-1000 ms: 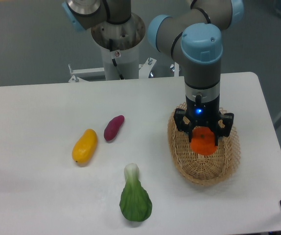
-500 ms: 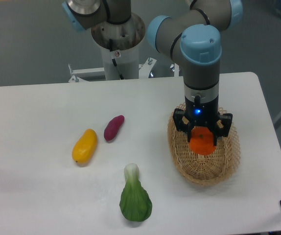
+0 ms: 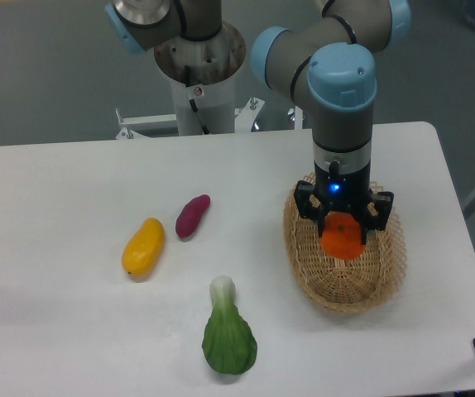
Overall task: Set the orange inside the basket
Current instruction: 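Lift the held orange slightly and move it across the basket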
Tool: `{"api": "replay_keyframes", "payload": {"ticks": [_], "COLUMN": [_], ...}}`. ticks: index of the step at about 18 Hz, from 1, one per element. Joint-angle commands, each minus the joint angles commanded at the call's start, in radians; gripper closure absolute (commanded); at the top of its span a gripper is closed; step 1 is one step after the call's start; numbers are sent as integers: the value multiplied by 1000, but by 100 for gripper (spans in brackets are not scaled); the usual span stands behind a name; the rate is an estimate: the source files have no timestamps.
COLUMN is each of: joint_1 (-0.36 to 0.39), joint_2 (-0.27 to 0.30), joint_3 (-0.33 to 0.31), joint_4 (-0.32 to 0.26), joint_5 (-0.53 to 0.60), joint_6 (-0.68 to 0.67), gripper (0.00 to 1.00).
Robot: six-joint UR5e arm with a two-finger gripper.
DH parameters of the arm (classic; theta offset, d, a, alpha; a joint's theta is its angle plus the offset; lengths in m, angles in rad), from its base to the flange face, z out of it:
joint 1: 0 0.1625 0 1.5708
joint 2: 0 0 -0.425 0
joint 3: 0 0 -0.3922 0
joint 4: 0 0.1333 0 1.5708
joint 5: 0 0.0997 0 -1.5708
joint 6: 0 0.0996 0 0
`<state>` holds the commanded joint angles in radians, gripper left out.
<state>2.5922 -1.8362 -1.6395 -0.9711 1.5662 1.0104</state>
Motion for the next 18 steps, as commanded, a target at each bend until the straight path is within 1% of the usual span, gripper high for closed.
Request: {"api": "replay_keyframes", "payload": {"ticks": [3,6,7,8,10,11,12,16,18], "joint_1": [40,58,58,58,66,68,71,78,78], "joint_2": [14,12,12,8,3,-3,-15,-32,-35], "joint_3": [-45,-100,-109,-159,-213,-233,-244,-258,-264], "joint_4": [9,17,17,46,106,123,132,134,132], "joint_5": [-2,6,6,8,8,8,12,15,15], "joint_6": [100,193,206,232,238,240,240,228,226], "gripper": [38,38,38,38,38,38,38,37,32]}}
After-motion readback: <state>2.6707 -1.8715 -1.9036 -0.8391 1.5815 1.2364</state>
